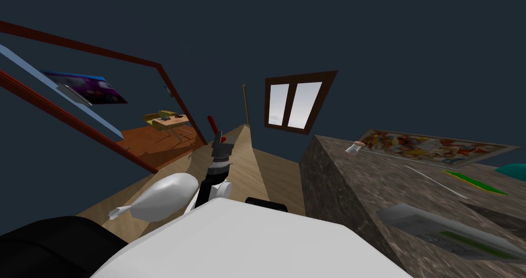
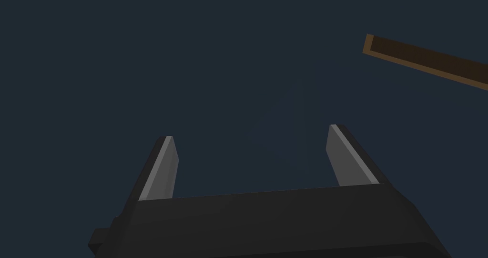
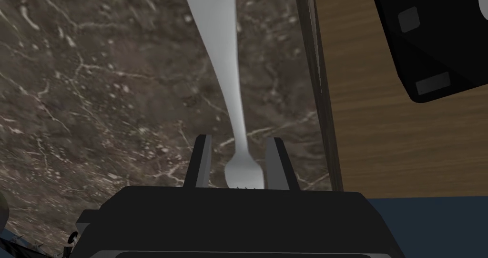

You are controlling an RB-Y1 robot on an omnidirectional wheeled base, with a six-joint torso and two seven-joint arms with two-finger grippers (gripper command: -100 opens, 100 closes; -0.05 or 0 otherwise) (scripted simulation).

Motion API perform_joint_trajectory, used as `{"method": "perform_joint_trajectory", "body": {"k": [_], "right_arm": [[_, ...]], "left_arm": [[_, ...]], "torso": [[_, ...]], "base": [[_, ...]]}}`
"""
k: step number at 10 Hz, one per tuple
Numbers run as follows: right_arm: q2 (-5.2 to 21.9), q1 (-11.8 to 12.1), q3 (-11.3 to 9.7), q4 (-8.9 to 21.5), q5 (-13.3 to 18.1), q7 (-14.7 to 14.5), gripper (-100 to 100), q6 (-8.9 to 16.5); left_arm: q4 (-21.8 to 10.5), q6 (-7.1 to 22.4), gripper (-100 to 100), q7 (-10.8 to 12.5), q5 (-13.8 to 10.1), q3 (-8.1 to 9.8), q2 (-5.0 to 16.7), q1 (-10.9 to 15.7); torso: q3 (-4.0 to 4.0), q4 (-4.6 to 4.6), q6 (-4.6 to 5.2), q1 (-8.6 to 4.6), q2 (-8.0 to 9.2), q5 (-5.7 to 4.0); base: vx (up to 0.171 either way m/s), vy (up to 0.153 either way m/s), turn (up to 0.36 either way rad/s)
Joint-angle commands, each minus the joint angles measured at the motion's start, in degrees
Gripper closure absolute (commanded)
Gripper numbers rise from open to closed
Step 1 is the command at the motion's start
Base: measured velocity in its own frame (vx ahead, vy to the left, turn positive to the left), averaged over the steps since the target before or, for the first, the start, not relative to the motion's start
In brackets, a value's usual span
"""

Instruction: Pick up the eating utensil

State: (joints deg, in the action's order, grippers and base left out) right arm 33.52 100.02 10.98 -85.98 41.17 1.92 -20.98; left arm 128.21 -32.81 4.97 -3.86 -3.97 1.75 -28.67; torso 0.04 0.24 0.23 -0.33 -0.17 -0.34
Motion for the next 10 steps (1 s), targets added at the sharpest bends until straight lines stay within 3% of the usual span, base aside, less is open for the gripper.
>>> {"method": "perform_joint_trajectory", "body": {"k": [1, 2, 3, 4, 6, 7, 9, 10], "right_arm": [[-1.14, 0.15, -0.74, 0.12, -1.89, -2.86, 100, 0.14], [-1.14, 0.15, -0.74, 0.12, -1.89, -4.35, 100, 0.14], [-2.97, 1.84, -1.91, -0.93, -4.59, -5.9, 100, 0.46], [-2.97, 1.84, -1.91, -0.93, -5.39, -7.75, 100, 0.46], [-2.97, 1.84, -1.91, -0.93, -5.39, -9.67, 100, 0.46], [-4.8, 3.52, -3.07, -1.98, -8.2, -12.0, 100, 0.78], [-4.8, 3.52, -3.07, -1.98, -8.88, -14.87, 100, 0.78], [-6.63, 5.2, -4.23, -3.04, -11.55, -16.79, 100, 1.1]], "left_arm": [[0.0, 0.0, 0, 0.0, 0.0, 0.0, 0.0, 0.0], [0.0, 0.0, 0, 0.0, 0.0, 0.0, 0.0, 0.0], [0.0, 0.0, 0, 0.0, 0.0, 0.0, 0.0, 0.0], [0.0, 0.0, 0, 0.0, 0.0, 0.0, 0.0, 0.0], [0.0, 0.0, 0, 0.0, 0.0, 0.0, 0.0, 0.0], [0.0, 0.0, 0, 0.0, 0.0, -0.01, -0.01, 0.0], [0.0, 0.0, 0, 0.0, 0.0, 0.0, 0.0, 0.0], [0.0, 0.0, 0, 0.0, 0.0, 0.0, 0.0, 0.0]], "torso": [[0.0, 0.0, 0.0, 0.0, 0.0, 0.0], [0.0, 0.02, -0.04, -0.09, -0.03, -0.05], [0.0, 0.02, -0.06, -0.02, 0.0, -0.03], [-0.02, 0.0, 0.01, -0.04, -0.05, -0.02], [0.0, 0.01, -0.05, 0.0, -0.01, -0.01], [0.02, 0.01, -0.04, 0.09, 0.03, 0.02], [-0.02, 0.0, -0.03, -0.05, -0.03, -0.01], [-0.01, 0.0, -0.05, 0.01, -0.02, 0.01]], "base": [[0.029, -0.076, -0.01], [0.016, -0.034, 0.004], [0.037, -0.065, 0.01], [0.032, -0.069, -0.015], [0.005, -0.02, 0.005], [0.025, -0.06, 0.002], [0.018, -0.055, -0.006], [0.033, -0.069, 0.011]]}}
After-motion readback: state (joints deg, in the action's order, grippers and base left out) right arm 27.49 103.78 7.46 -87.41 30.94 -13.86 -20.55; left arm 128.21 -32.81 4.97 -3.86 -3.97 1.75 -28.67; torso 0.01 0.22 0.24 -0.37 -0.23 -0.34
